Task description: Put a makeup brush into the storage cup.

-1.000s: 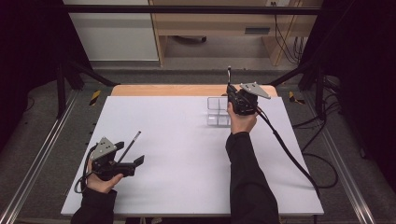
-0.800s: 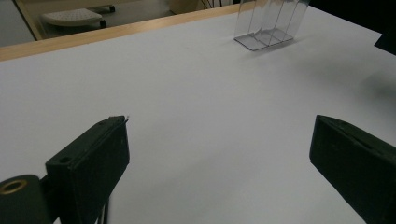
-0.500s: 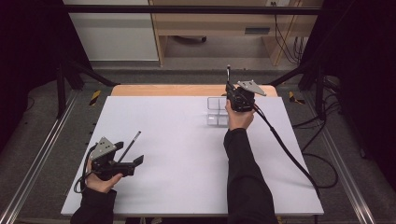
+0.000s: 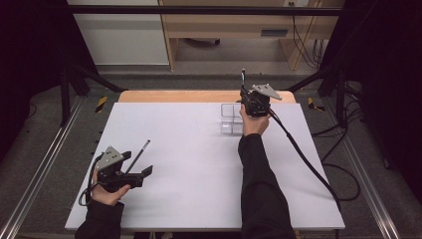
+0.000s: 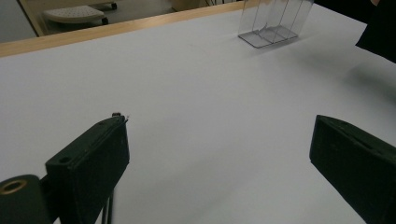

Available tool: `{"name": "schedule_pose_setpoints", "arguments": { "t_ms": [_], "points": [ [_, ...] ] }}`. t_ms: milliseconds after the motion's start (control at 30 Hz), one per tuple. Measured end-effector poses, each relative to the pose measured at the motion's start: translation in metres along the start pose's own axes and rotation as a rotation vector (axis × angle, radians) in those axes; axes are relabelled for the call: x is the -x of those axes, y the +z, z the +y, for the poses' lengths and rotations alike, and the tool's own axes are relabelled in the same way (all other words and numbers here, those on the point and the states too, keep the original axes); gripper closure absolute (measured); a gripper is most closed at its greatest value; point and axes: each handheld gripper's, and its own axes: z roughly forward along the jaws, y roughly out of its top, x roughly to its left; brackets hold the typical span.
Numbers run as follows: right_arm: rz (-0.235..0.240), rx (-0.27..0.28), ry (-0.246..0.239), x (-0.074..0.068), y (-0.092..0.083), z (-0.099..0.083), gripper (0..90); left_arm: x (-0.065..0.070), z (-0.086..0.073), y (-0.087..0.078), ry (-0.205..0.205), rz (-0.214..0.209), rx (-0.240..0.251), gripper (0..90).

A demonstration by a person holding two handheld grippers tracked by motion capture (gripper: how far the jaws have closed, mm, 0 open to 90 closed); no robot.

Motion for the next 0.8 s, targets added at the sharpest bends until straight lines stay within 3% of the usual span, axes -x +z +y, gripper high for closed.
{"name": "schedule_pose_setpoints", "arguments": {
  "t_ms": [333,800],
  "points": [
    [0.007,-0.011,0.001,-0.001,0.007,-0.006,84.4,0.0,0.0,0.0,0.001,0.0,0.001,4.1],
    [0.005,-0.072,-0.025,-0.008,0.015,-0.024,84.4,0.0,0.0,-0.001,0.002,-0.002,0.003,4.1]
  ]
}}
